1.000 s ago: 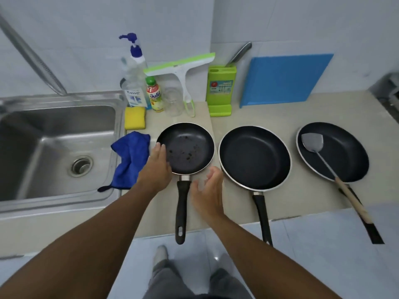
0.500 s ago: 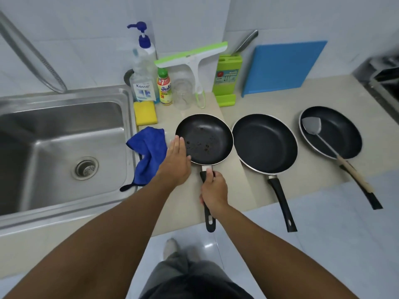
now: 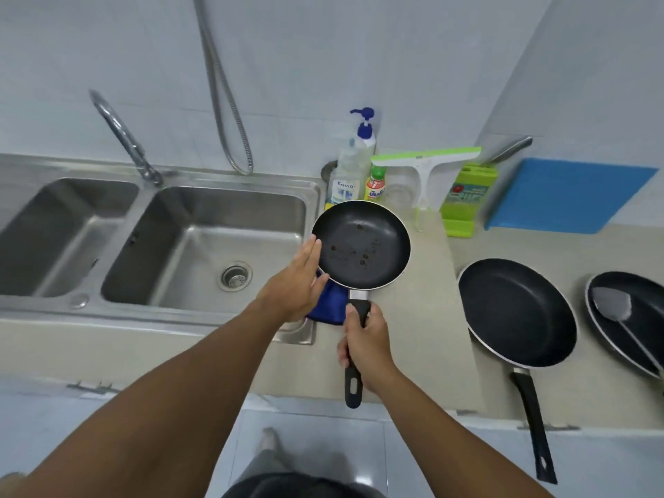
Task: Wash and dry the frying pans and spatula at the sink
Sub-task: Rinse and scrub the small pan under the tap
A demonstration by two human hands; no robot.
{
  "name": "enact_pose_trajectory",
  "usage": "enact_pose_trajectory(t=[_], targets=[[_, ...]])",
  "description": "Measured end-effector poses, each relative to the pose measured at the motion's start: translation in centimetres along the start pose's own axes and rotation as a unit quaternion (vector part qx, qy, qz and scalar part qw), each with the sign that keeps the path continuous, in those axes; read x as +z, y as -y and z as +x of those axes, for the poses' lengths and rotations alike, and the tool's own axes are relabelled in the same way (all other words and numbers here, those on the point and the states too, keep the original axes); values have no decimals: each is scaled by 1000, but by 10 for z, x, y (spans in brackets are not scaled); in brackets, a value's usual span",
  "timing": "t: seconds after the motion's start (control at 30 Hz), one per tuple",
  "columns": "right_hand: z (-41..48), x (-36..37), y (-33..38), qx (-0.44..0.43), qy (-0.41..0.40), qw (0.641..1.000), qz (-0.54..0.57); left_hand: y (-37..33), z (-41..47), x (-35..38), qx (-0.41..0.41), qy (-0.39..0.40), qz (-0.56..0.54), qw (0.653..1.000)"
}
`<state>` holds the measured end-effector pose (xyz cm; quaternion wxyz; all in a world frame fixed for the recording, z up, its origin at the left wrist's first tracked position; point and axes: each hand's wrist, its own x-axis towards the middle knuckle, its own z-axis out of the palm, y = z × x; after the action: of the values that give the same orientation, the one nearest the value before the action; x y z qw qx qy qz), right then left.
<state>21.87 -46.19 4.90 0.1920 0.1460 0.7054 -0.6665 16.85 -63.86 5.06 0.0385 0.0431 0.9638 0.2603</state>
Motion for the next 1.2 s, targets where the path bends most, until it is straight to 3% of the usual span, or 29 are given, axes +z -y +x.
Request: enact_pose_trajectory(t=[0.2, 0.43, 0.73, 1.03, 1.2], targets=[[7, 67, 12, 24, 25, 999, -17, 72, -16, -50, -32, -30, 18, 999], [27, 172, 18, 41, 43, 998, -36, 185, -19, -113, -70, 1, 4, 998], [50, 296, 10, 69, 29, 996, -51, 336, 63, -228, -229, -21, -10, 973], [80, 358, 18, 84, 35, 994, -55, 392, 131, -252, -184, 13, 39, 982], [93, 371, 28, 69, 50, 994, -71, 407, 140, -251, -167, -22, 67, 983]])
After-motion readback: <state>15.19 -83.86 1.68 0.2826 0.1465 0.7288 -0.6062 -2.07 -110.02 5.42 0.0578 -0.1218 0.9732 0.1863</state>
